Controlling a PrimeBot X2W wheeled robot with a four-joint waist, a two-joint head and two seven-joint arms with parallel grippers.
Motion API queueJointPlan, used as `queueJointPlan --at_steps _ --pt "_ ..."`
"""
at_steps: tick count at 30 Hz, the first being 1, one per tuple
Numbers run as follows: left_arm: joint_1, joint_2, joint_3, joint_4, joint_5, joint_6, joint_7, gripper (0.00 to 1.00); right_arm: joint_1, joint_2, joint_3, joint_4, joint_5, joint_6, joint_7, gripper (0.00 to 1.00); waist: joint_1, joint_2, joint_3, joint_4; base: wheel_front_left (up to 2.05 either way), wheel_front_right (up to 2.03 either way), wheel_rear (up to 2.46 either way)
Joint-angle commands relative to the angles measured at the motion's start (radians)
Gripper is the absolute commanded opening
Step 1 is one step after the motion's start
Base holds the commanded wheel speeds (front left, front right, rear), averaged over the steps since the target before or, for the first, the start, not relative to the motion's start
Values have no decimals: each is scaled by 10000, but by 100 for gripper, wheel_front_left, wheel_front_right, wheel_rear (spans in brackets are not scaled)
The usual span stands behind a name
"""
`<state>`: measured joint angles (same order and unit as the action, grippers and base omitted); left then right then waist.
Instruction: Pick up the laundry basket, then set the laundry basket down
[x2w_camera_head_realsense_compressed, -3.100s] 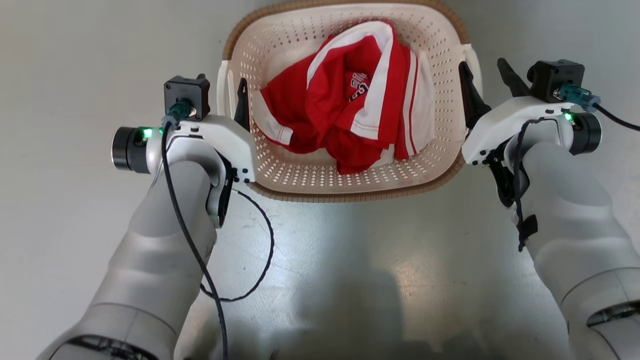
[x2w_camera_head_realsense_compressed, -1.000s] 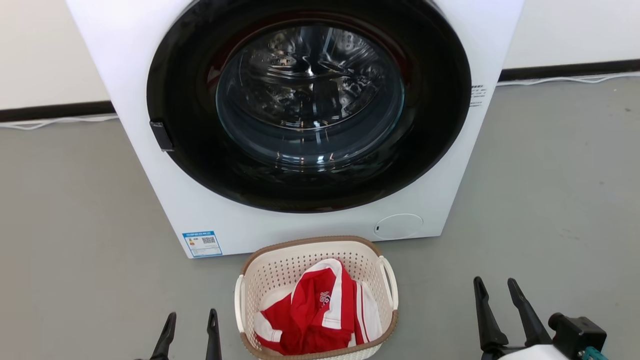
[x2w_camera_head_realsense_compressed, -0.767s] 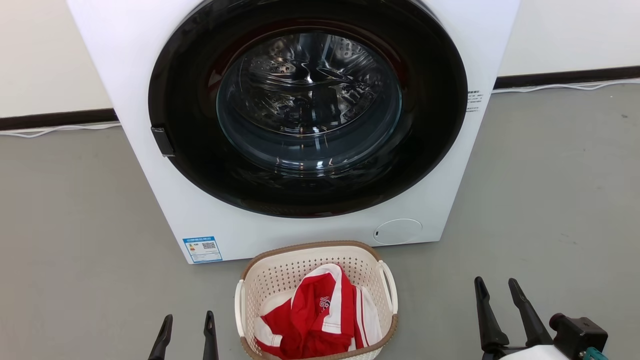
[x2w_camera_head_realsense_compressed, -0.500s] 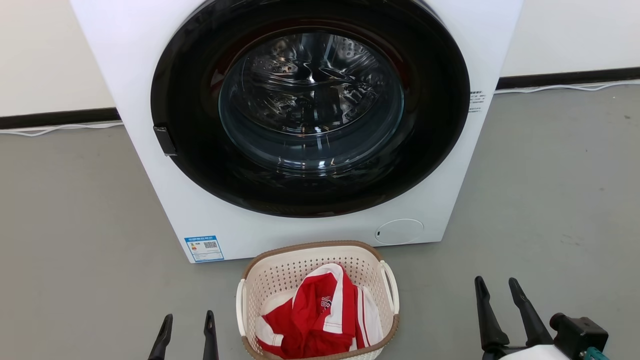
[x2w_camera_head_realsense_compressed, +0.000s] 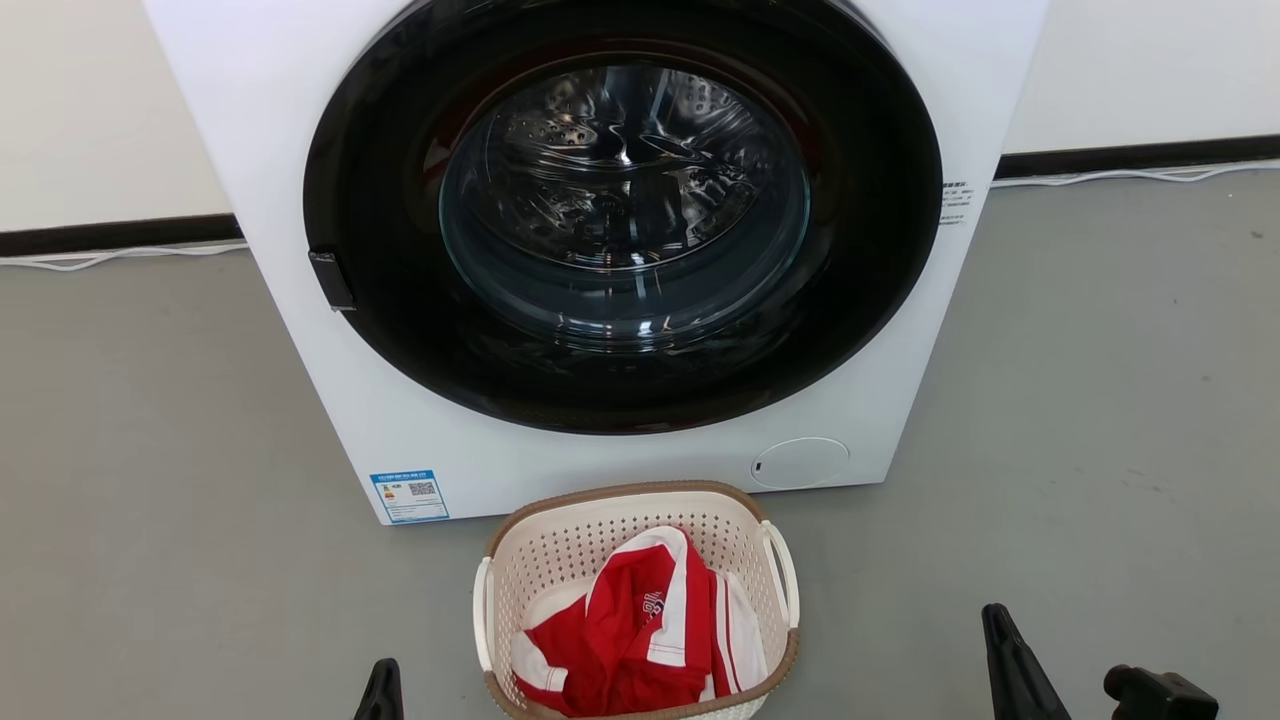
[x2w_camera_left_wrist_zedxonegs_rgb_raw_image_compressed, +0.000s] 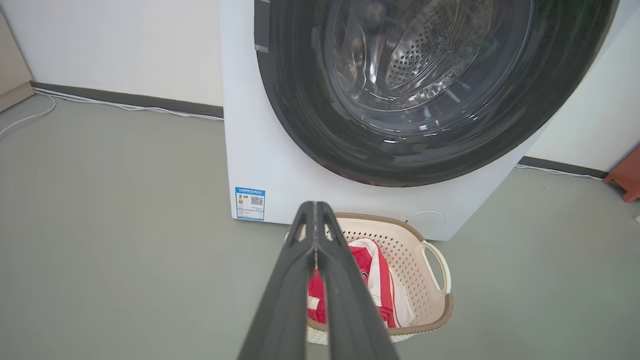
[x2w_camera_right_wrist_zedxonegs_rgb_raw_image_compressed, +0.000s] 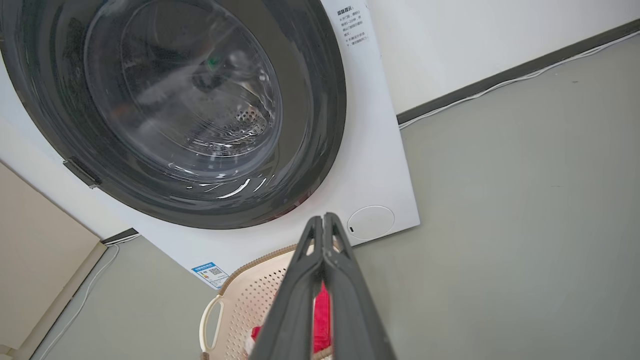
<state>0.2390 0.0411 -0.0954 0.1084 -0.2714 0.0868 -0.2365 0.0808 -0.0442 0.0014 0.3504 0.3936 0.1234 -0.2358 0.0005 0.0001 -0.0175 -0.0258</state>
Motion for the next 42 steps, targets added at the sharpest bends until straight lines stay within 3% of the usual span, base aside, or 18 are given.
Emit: queueJointPlan --at_steps 1,42 --pt "-287 103 91 -170 -461 -92 53 0 -340 -29 -61 -281 362 7 173 0 -4 -1 18 5 0 0 0" --pt "-1413 312 499 396 -5254 -839 1031 0 -889 -73 -404 -550 4548 30 1307 0 -5 -1 86 95 0 0 0"
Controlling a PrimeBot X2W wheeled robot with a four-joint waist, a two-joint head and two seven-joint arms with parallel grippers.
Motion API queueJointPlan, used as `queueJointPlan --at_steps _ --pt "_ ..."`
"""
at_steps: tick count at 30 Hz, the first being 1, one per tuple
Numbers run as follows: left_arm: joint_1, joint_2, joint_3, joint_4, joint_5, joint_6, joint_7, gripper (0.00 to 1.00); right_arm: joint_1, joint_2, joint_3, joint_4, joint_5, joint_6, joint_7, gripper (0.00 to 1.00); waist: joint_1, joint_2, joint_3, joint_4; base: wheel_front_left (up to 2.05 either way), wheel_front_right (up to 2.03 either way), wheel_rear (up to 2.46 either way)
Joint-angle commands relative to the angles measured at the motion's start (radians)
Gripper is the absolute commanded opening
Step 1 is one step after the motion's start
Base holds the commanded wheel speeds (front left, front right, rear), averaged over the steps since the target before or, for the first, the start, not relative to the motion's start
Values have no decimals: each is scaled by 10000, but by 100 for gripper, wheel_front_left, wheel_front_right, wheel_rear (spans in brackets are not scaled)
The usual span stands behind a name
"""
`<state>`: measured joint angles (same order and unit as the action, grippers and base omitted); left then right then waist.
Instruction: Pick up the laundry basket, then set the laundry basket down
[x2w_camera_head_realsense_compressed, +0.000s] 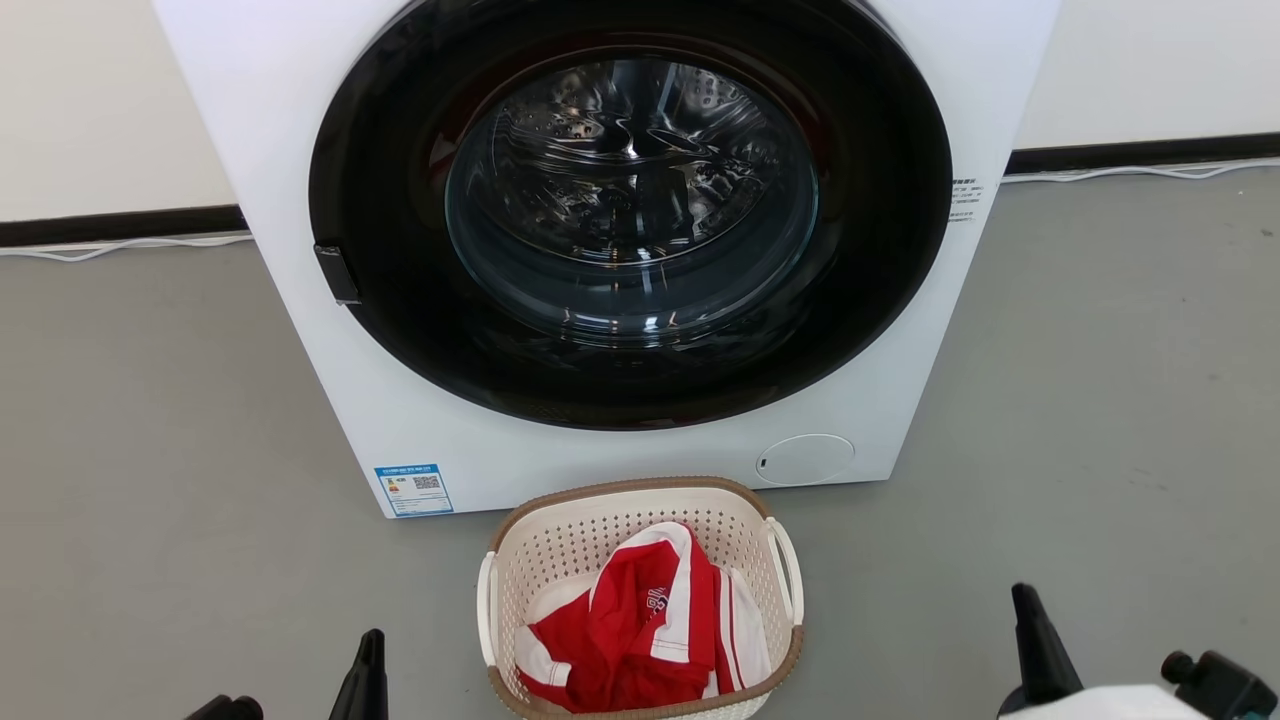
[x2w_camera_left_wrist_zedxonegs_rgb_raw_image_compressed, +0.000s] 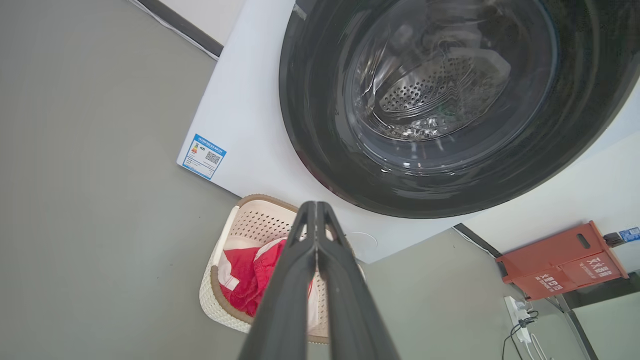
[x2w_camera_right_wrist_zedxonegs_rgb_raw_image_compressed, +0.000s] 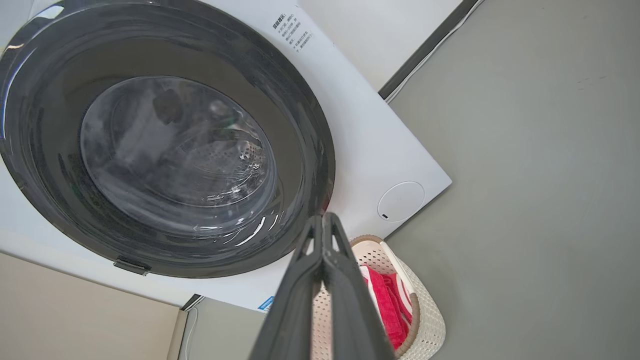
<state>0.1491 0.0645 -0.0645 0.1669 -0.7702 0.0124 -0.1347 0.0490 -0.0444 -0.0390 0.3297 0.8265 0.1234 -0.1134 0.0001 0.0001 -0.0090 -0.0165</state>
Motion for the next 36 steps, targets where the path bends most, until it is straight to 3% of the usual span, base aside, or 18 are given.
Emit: queueJointPlan --at_steps 1,36 --pt "-542 81 204 -177 -384 -113 40 0 -585 -72 -8 -350 322 31 112 0 -1 -1 3 4 0 0 0" --pt "-1473 143 712 259 -4330 -731 997 0 -1044 -87 -330 -586 3859 51 1102 0 -1 -1 58 80 0 0 0"
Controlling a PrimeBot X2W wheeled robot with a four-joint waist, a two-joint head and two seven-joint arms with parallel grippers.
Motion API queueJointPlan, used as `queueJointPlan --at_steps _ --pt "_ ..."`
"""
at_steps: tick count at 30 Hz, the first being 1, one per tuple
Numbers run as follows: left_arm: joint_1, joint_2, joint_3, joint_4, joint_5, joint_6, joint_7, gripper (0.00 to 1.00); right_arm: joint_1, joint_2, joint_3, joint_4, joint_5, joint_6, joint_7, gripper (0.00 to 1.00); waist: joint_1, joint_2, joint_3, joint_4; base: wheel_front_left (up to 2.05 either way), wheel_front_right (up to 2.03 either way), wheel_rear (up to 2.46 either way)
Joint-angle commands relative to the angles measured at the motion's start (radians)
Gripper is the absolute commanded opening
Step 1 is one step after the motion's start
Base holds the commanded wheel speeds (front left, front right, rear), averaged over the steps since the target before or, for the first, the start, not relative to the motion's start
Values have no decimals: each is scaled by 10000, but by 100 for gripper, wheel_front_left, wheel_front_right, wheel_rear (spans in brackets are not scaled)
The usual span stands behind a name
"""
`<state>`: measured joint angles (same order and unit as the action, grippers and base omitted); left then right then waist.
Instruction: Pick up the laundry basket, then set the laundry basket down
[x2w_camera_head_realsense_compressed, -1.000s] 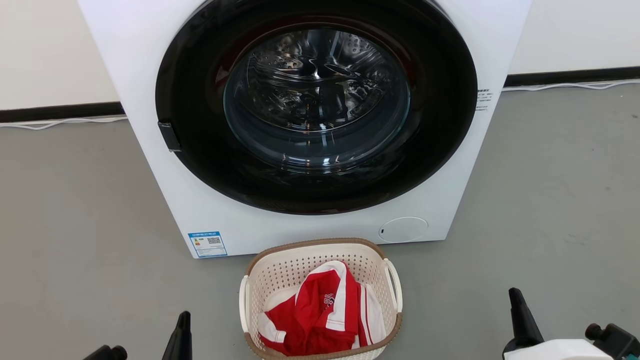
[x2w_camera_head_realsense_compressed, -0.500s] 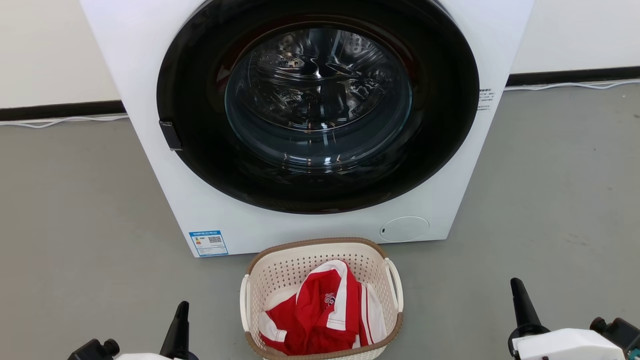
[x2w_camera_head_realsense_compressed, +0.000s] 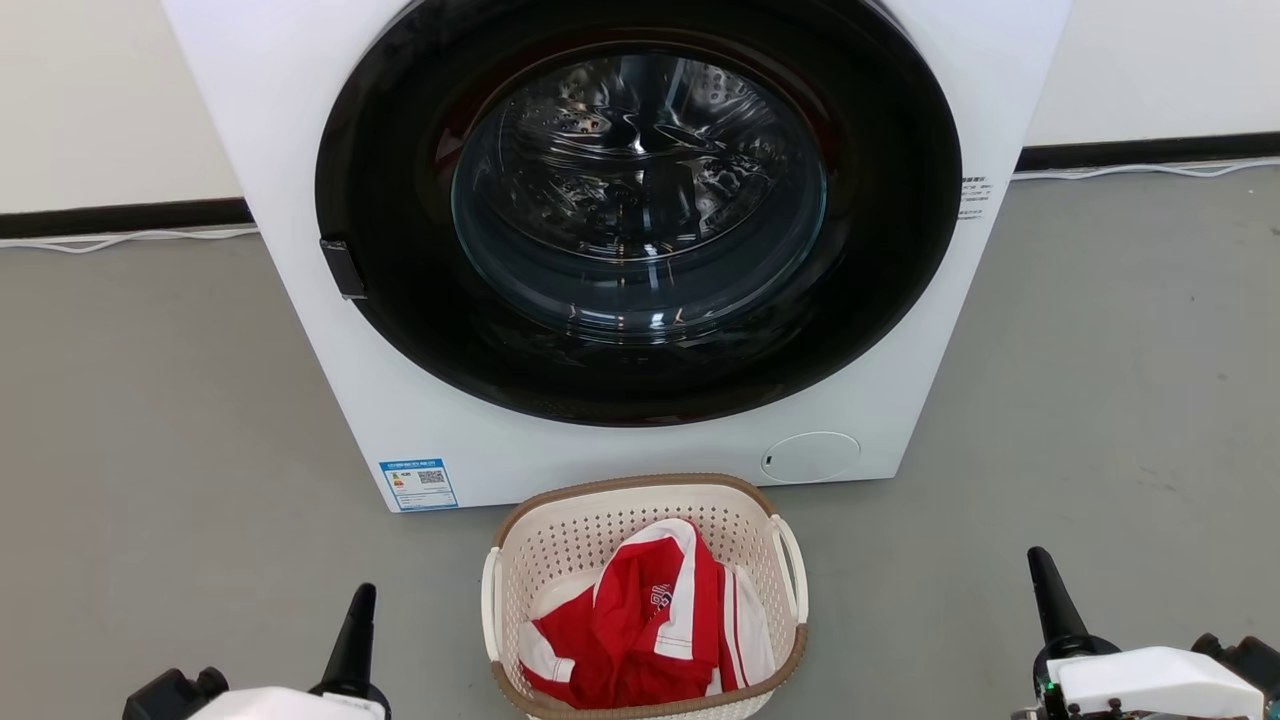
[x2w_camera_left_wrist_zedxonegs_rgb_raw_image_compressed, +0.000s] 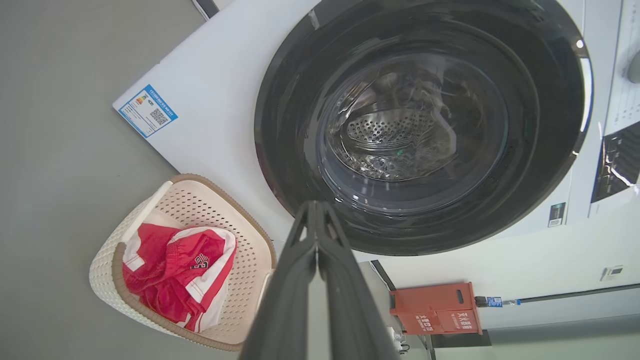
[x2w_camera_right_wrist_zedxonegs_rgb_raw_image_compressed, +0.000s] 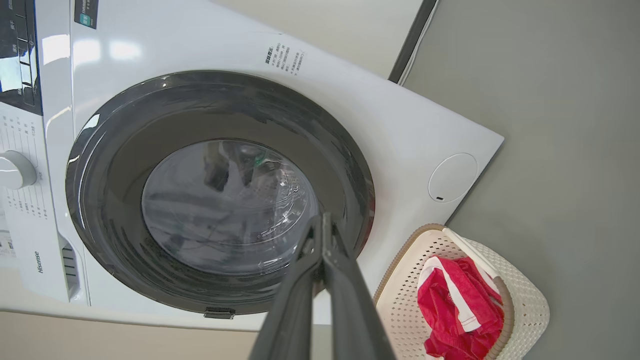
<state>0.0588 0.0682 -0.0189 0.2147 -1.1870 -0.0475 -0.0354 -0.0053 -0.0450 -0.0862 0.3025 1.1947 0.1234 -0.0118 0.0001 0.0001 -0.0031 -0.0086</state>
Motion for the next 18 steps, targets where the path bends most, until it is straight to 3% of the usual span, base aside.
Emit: queueJointPlan --at_steps 1,18 --pt "-598 108 272 -205 -276 -151 33 0 -514 -81 132 -321 282 51 115 0 -1 -1 1 3 0 0 0" --pt "-1067 115 559 17 -2221 -460 538 0 -744 -85 -34 -438 2046 61 614 0 -1 -1 29 40 0 0 0"
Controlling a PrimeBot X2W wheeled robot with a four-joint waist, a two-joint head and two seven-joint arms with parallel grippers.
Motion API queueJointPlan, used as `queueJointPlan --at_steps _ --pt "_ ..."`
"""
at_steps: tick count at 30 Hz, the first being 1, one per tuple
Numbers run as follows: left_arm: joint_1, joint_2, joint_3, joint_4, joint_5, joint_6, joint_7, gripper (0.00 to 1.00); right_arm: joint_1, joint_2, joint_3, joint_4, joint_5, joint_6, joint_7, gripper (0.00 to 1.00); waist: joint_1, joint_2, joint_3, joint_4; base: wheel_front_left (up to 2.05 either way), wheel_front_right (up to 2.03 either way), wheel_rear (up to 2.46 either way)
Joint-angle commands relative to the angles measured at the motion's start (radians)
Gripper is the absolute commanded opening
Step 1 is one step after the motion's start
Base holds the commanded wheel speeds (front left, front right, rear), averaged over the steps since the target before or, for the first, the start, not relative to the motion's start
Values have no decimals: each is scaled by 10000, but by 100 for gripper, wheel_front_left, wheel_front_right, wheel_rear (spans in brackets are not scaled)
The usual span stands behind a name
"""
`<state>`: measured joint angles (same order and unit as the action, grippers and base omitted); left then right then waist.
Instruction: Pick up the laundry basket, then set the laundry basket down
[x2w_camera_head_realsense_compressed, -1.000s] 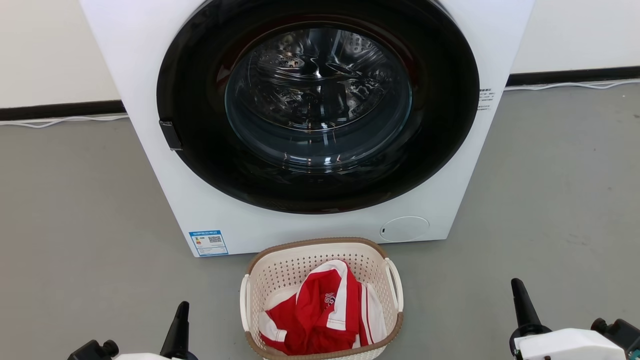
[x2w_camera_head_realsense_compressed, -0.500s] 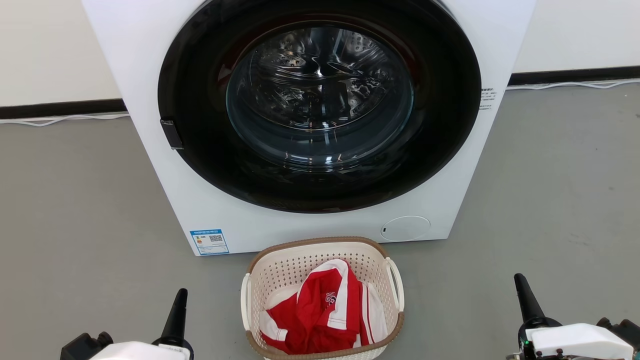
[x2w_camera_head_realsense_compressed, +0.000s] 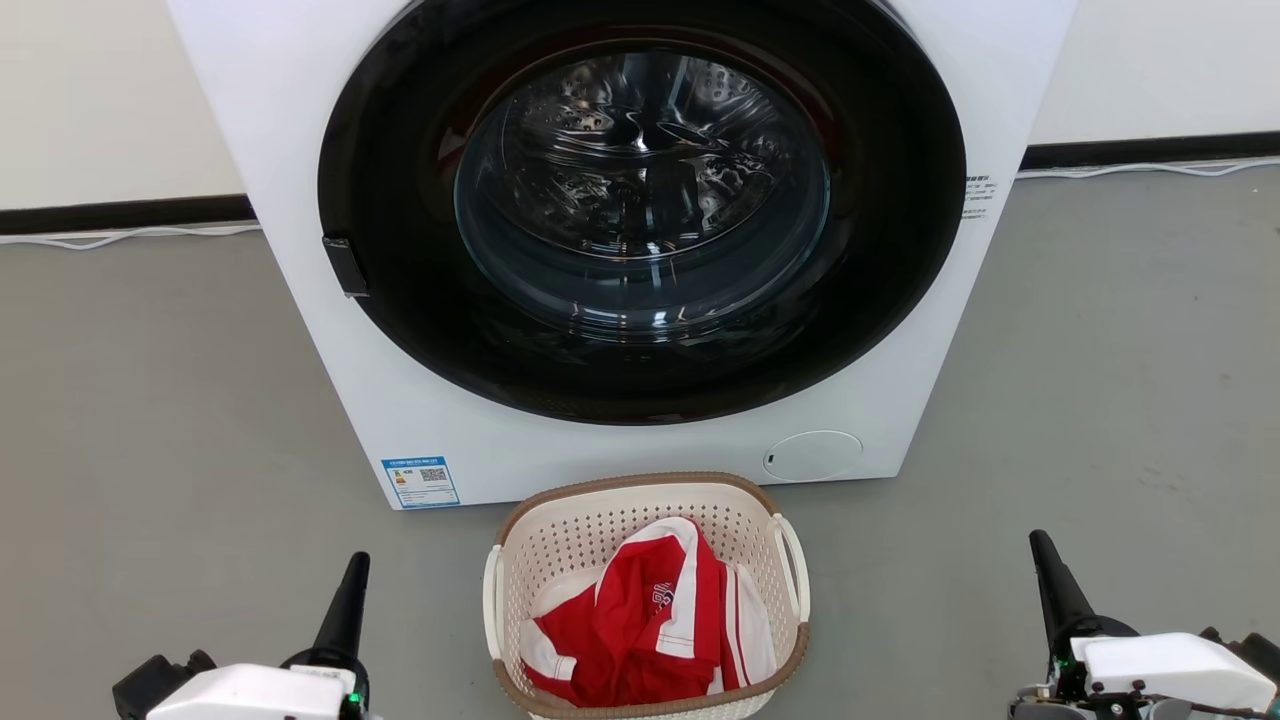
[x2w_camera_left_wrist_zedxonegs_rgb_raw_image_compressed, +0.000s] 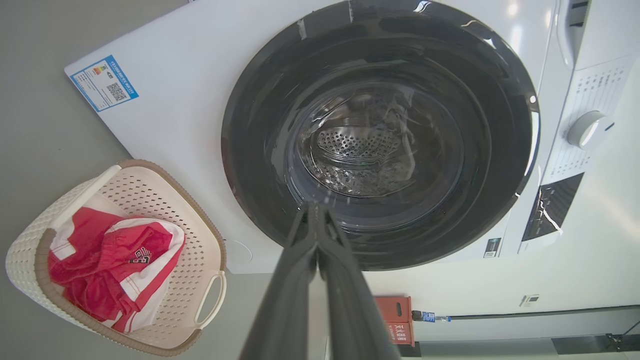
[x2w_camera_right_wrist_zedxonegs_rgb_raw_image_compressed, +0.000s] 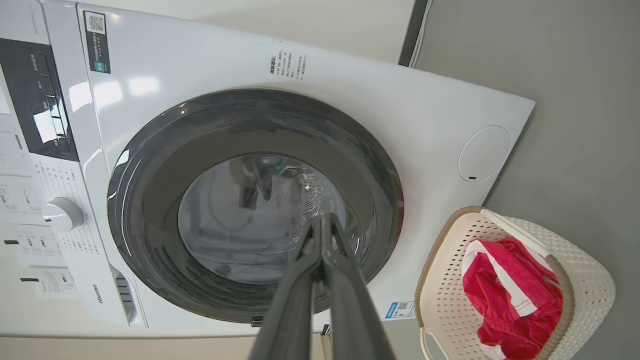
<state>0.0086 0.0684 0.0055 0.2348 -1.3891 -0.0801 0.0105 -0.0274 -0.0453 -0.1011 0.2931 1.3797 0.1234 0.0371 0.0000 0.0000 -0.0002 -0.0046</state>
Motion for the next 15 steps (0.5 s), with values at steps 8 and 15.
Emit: queueJointPlan --at_steps 8,15 --pt "-785 113 455 -80 -1108 -278 321 0 -631 -82 37 -400 1022 66 360 0 0 0 13 18 0 0 0" --pt "-979 112 580 12 -1904 -406 534 0 -726 -83 -32 -448 1748 70 566 0 0 0 24 34 0 0 0"
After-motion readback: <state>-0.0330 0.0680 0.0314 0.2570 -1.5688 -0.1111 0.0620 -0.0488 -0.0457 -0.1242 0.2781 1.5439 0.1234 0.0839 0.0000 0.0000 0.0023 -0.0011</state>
